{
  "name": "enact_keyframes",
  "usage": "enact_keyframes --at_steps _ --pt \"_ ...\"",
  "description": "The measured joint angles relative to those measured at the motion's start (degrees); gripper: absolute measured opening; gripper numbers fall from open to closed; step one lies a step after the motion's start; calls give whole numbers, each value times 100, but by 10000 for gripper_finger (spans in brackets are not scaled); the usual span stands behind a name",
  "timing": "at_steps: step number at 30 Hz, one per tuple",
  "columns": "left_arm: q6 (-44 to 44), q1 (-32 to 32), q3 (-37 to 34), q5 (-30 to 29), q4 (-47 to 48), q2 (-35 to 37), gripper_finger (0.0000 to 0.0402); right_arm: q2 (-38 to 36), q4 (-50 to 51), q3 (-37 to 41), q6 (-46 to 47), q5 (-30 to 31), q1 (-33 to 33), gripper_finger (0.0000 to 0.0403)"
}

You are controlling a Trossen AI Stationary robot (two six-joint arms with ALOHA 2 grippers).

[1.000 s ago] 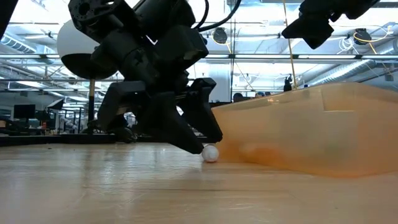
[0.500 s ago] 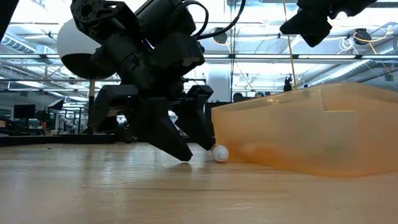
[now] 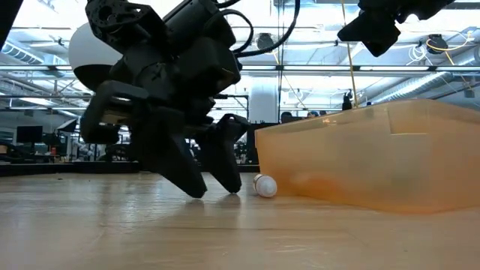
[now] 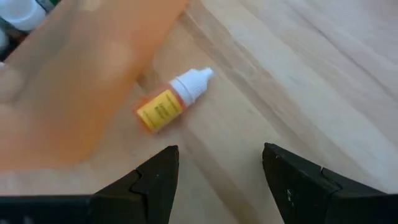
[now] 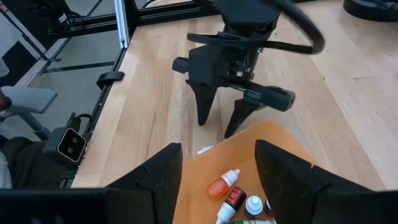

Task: Pick & Place food coloring
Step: Put the small yellow food coloring bottle into the orange bin

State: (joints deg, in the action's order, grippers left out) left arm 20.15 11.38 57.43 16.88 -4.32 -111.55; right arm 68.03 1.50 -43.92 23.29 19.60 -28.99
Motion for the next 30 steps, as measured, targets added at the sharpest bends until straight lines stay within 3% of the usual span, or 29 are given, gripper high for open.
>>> enact_keyframes --at_steps 6,10,12,22,30 --pt "21 35 2 167 -2 0 234 0 2 0 -20 0 0 188" --pt "344 90 4 -940 -193 2 234 0 2 0 -20 0 0 188" --pt "375 32 4 -1142 -262 2 234 0 2 0 -20 0 0 187" --pt "-34 -186 0 -150 -332 -2 234 0 0 0 -20 0 0 185" --pt "-10 -99 -2 -84 -787 -159 234 2 -2 0 -20 0 0 185"
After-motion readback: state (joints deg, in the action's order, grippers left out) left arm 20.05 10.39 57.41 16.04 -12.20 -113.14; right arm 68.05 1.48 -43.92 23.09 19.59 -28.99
